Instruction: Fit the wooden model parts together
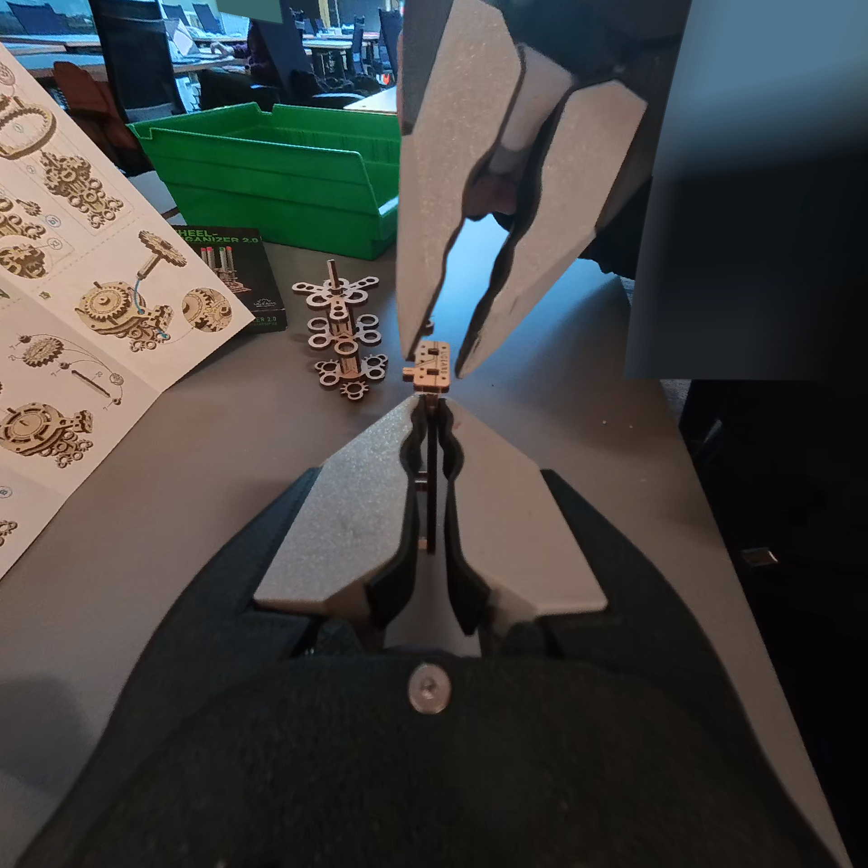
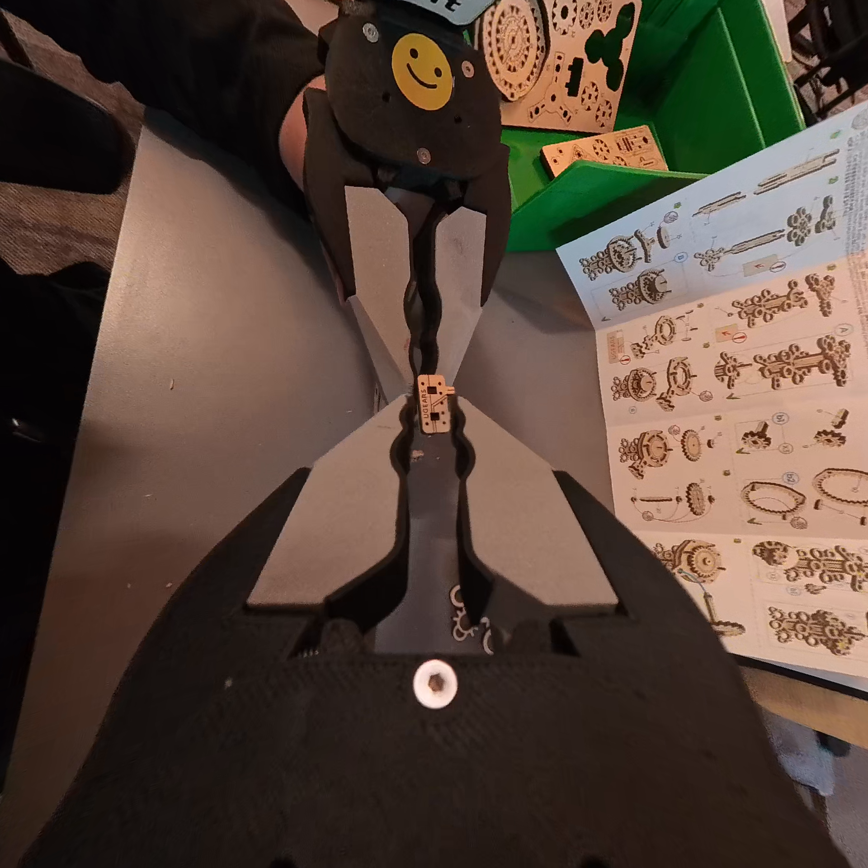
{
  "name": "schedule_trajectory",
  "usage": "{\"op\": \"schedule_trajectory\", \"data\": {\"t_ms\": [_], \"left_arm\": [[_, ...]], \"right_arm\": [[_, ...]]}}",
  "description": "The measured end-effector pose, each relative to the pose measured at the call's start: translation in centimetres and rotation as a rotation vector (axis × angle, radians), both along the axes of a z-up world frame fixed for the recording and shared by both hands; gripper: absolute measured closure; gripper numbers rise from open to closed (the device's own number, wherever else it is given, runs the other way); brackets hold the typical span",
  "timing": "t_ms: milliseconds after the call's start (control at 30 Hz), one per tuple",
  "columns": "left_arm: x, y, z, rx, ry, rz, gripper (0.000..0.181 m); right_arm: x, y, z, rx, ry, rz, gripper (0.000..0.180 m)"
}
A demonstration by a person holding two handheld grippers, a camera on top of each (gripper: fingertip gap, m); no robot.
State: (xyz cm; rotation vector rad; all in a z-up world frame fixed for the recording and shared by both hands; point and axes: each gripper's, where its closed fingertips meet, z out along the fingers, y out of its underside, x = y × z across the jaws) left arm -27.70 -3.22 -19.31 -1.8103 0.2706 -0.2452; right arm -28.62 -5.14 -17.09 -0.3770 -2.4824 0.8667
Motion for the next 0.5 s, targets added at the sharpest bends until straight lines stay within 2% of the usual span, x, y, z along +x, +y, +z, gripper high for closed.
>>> {"op": "schedule_trajectory", "data": {"t_ms": [133, 300, 433, 500], "left_arm": [[-0.1, -0.1, 0.0, 0.0, -0.004, -0.001, 0.18], [-0.1, -0.1, 0.0, -0.006, -0.043, -0.015, 0.18], [-0.9, -0.2, 0.3, -0.007, -0.103, 0.001, 0.18], [-1.2, -0.2, 0.7, -0.008, -0.195, -0.002, 0.18]], "right_arm": [[0.4, 0.2, 0.9, -0.08, -0.04, -0.01, 0.154], [0.3, 1.6, 1.4, -0.277, -0.12, -0.078, 0.148], [0.4, 1.6, 0.7, -0.382, -0.033, -0.035, 0.128], [0.4, 1.7, 0.2, -0.368, -0.01, -0.032, 0.125]]}}
